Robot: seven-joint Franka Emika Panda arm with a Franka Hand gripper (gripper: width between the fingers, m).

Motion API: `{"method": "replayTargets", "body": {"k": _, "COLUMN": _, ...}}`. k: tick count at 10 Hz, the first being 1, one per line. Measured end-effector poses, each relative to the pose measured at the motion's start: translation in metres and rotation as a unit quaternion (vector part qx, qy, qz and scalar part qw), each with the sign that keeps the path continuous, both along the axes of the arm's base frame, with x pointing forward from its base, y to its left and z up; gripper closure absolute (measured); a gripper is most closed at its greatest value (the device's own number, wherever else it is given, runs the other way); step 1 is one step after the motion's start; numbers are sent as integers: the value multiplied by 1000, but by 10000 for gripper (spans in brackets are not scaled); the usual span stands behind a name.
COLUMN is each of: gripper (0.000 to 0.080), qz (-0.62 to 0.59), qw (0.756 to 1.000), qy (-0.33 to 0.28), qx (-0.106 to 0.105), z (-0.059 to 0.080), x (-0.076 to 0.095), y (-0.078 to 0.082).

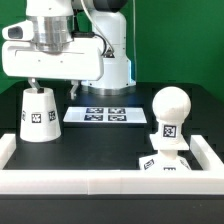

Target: Assemble lamp

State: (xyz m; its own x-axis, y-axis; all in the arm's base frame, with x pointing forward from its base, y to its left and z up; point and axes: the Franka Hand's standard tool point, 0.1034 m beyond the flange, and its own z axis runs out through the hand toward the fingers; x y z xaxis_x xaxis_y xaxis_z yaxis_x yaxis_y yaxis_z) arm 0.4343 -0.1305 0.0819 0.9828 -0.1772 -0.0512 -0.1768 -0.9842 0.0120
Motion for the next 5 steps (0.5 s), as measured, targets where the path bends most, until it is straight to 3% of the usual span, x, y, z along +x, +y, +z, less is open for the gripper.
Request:
{"method": "replayTargets", "body": {"k": 1, "gripper": 416, "qz": 0, "qw": 1000, "qy": 0, "qx": 0, "z": 0, "x": 0, "y": 0}}
{"method": "replayTargets", "body": {"k": 2, "gripper": 416, "qz": 0, "qw": 1000, "qy": 1, "qx": 0, "z": 0, "x": 0, "y": 0}}
{"method": "replayTargets", "body": {"k": 3, "gripper": 598, "qz": 0, "qw": 1000, "qy": 1, "qx": 0, "z": -1, "x": 0, "y": 0}}
{"method": "replayTargets", "body": {"k": 4, "gripper": 731, "qz": 0, "qw": 1000, "qy": 0, "qx": 0, "z": 0, "x": 0, "y": 0}}
{"method": "replayTargets", "body": {"k": 5, "gripper": 731, "qz": 0, "qw": 1000, "qy": -1, "qx": 0, "z": 0, "x": 1, "y": 0}}
